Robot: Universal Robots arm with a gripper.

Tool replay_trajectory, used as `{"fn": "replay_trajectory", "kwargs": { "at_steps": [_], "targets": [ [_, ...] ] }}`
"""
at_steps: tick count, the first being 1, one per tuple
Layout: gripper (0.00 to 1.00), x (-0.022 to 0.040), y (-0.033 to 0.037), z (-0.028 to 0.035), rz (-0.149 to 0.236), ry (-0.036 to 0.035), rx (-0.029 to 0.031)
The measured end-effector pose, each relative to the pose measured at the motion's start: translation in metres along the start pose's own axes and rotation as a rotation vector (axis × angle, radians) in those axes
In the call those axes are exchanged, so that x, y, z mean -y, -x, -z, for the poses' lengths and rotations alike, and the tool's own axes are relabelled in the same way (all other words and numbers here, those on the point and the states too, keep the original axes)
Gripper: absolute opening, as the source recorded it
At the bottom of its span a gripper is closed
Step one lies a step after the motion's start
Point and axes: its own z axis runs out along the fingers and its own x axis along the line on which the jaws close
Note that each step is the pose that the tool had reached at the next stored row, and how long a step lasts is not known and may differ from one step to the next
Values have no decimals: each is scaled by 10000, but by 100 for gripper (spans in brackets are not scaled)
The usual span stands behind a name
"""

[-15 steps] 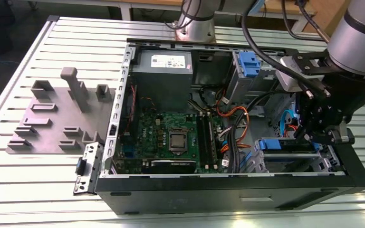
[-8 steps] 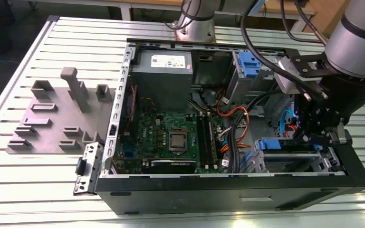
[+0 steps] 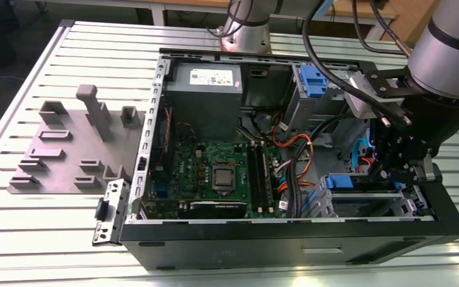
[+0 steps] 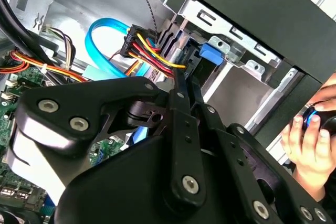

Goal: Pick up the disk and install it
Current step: 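Insert the first disk wire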

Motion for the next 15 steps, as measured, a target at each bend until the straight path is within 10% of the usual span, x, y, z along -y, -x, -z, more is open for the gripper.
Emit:
{"fn": "replay_trajectory", "kwargs": {
  "at_steps": [8, 15],
  "targets": [
    [24, 21, -10, 169, -3, 4, 32],
    [15, 23, -11, 179, -4, 7, 40]
  ]
}}
